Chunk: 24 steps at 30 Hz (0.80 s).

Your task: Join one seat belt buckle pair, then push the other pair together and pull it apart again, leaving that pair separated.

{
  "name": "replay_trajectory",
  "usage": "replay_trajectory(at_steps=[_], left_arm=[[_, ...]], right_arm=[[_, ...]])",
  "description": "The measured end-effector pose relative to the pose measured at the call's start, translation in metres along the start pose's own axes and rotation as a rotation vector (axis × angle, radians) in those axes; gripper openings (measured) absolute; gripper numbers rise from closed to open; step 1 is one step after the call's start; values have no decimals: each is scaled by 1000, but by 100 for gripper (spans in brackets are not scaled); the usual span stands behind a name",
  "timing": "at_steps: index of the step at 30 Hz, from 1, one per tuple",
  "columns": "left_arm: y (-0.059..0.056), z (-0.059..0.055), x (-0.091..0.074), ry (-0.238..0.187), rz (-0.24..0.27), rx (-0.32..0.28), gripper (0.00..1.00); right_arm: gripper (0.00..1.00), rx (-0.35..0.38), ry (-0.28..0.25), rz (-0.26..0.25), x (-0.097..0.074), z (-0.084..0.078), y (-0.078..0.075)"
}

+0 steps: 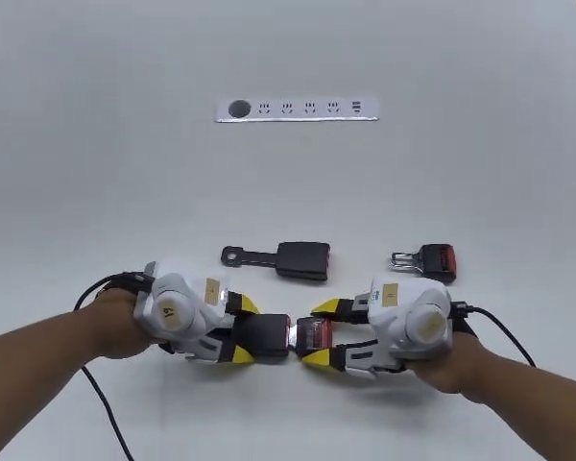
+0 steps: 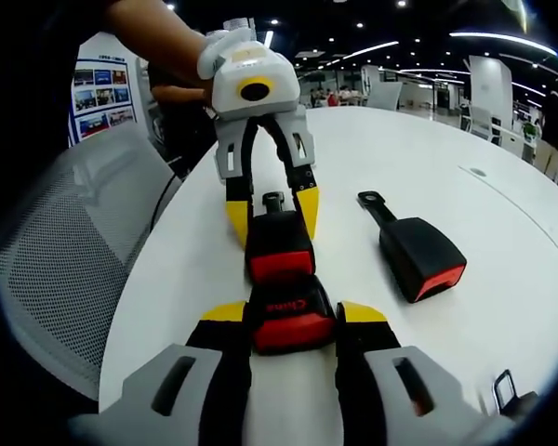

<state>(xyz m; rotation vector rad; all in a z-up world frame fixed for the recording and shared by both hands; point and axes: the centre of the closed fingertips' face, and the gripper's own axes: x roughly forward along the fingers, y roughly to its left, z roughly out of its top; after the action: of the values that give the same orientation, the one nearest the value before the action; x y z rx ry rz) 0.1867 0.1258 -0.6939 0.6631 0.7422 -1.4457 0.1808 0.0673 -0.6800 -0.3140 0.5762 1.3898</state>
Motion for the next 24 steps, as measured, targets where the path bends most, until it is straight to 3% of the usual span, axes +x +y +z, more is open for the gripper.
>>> replay_trajectory(at_steps=[11,24], left_arm=[[-3,3,-1,-40,-13,-5,32],[0,3,-1,-41,-26,0,31]], right_arm=[[32,-20,-22,-2,-2,-2,-2],[32,-19,-34,0,-5,-3,-4]])
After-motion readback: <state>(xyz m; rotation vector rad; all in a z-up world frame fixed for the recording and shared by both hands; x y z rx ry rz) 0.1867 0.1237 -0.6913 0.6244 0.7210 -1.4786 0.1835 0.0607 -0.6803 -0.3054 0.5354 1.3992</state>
